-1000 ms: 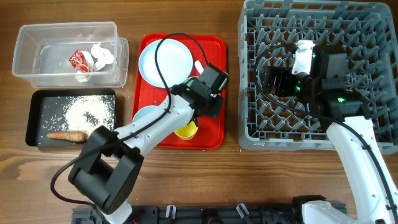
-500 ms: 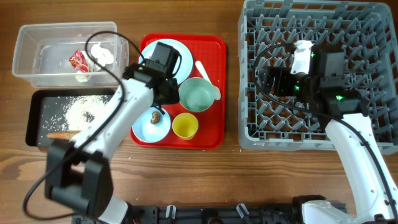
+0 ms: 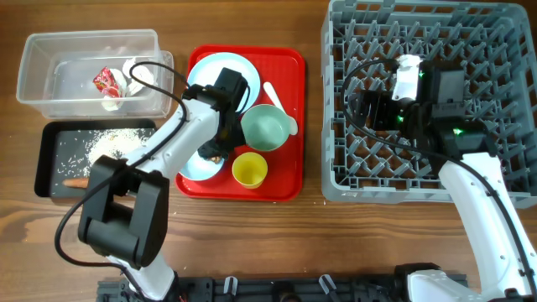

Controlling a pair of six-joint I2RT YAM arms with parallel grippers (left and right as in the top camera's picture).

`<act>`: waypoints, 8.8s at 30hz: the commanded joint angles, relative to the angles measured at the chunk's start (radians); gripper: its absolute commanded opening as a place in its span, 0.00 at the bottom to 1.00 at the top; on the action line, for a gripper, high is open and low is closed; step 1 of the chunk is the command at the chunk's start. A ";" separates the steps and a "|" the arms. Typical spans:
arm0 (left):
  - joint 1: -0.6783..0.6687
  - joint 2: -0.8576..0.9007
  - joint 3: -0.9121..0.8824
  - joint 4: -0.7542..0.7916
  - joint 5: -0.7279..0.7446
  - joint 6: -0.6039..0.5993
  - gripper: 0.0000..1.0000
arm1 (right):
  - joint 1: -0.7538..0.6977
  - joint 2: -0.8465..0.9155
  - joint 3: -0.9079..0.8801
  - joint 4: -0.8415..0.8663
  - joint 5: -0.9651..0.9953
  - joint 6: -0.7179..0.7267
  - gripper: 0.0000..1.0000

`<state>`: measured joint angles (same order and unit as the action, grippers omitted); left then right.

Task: Sort waste into correct bins and load items into the dishwasher rack

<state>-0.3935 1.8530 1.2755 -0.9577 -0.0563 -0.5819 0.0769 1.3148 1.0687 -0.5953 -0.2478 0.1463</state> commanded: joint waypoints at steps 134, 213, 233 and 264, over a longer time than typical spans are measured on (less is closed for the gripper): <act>0.277 -0.183 0.130 0.177 1.632 0.357 0.06 | 0.251 0.137 0.009 0.898 -0.898 0.221 0.53; 0.518 -0.255 0.140 0.063 0.369 0.365 0.87 | 0.419 0.693 0.444 -0.227 0.009 0.385 0.53; 0.518 -0.255 0.140 0.063 0.369 0.365 1.00 | 0.380 0.569 0.453 -0.240 0.060 0.404 0.04; 0.518 -0.255 0.140 0.063 0.369 0.365 1.00 | 0.268 0.537 0.444 -0.400 1.452 -0.174 0.04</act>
<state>0.1207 1.6154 1.3945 -0.8944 0.3145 -0.2230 0.3416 1.8366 1.5112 -0.9997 1.1561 -0.0067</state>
